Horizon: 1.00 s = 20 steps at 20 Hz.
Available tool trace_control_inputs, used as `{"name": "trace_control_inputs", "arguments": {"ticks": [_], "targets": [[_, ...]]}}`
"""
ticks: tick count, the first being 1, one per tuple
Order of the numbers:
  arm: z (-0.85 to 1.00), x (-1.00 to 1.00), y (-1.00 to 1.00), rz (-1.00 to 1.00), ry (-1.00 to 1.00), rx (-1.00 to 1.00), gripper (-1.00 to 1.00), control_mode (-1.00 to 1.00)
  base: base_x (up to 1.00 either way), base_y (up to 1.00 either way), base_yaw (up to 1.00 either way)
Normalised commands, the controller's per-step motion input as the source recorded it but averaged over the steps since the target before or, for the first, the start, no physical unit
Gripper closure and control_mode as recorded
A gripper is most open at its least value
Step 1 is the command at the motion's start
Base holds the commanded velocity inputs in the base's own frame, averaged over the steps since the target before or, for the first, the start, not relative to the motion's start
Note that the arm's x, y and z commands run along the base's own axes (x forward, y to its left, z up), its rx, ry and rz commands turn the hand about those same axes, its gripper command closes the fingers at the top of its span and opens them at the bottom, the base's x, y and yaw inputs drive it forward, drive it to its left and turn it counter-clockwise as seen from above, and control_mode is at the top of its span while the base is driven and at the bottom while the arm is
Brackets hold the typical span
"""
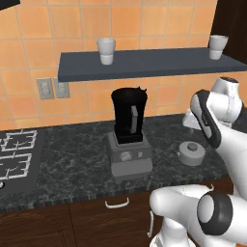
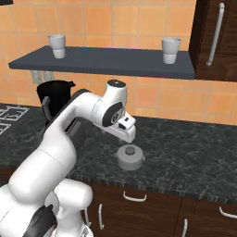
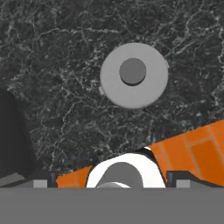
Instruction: Close the lid blender by securely placing the lid on top.
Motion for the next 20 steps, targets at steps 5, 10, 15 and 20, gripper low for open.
{"name": "trace_control_inputs", "arguments": {"ticks": [5, 10, 15, 20], "targets": [[-0.54, 0.29, -0.32, -0.08, 0.06, 0.0, -1.0, -1.0, 0.0, 0.0, 0.0], [-0.46, 0.35, 0.0, 0.0, 0.0, 0.0, -1.0, -1.0, 0.0, 0.0, 0.0], [-0.38, 0.31, -0.09, 0.0, 0.01, 0.0, -1.0, -1.0, 0.0, 0.0, 0.0], [-0.29, 0.25, -0.11, 0.0, 0.03, 0.0, -1.0, -1.0, 0.0, 0.0, 0.0]]}}
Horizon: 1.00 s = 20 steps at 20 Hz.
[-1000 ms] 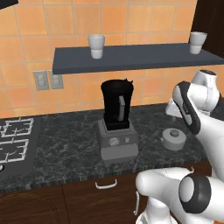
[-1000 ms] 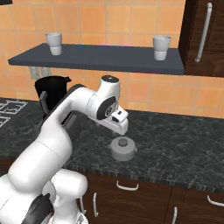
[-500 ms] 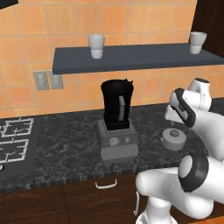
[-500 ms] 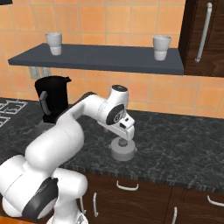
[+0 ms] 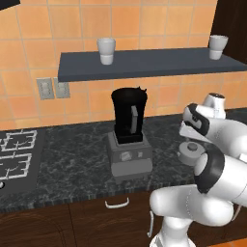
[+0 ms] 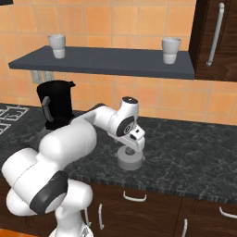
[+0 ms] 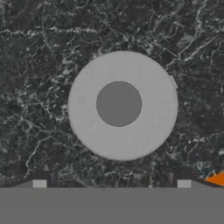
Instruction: Close the lid blender by securely placing the lid on top.
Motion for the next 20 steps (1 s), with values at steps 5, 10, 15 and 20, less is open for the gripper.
{"name": "trace_control_inputs", "arguments": {"ticks": [5, 10, 15, 20], "targets": [[-0.22, 0.29, -0.15, 0.0, 0.02, 0.0, -1.0, -1.0, 0.0, 0.0, 0.0], [-0.2, 0.09, 0.0, 0.0, 0.01, 0.0, -1.0, -1.0, 0.0, 0.0, 0.0], [-0.27, 0.0, 0.03, -0.02, 0.0, 0.0, -1.0, -1.0, 0.0, 0.0, 0.0], [-0.23, 0.07, -0.01, -0.01, 0.0, 0.0, -1.0, -1.0, 0.0, 0.0, 0.0]]}}
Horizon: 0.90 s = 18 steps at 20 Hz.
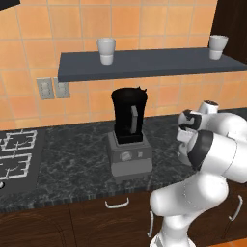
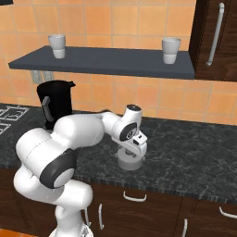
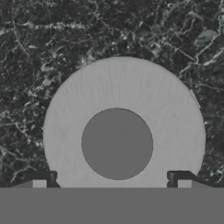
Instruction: Close the lid blender by securely placing the lid on top.
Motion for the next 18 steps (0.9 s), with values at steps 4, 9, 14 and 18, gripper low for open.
{"name": "trace_control_inputs", "arguments": {"ticks": [4, 9, 14, 18], "targets": [[-0.15, 0.24, -0.02, 0.0, 0.0, 0.0, -1.0, -1.0, 0.0, 0.0, 0.0], [-0.08, 0.11, -0.06, 0.0, 0.0, 0.0, -1.0, -1.0, 0.0, 0.0, 0.0], [-0.2, 0.02, -0.14, 0.0, 0.0, 0.0, 1.0, -1.0, 0.0, 0.0, 0.0], [-0.43, -0.02, 0.24, 0.0, 0.0, 0.0, 1.0, -1.0, 0.0, 0.0, 0.0]]}}
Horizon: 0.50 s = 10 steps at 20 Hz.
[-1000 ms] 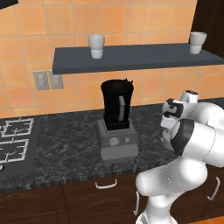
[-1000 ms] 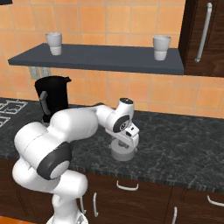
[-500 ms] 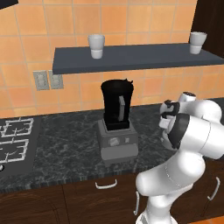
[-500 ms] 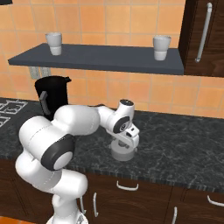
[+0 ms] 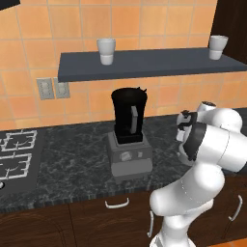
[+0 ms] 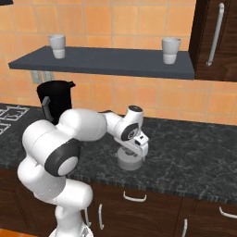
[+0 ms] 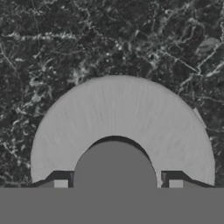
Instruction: Close the lid blender by securely placing the lid on top.
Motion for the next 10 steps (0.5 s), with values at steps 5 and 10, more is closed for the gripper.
{"name": "trace_control_inputs", "arguments": {"ticks": [5, 10], "targets": [[-0.28, -0.03, 0.3, 0.0, 0.01, 0.0, 1.0, -1.0, 0.0, 0.0, 0.0], [0.12, -0.16, 0.02, 0.0, -0.03, 0.0, 1.0, -1.0, 0.0, 0.0, 0.0]]}}
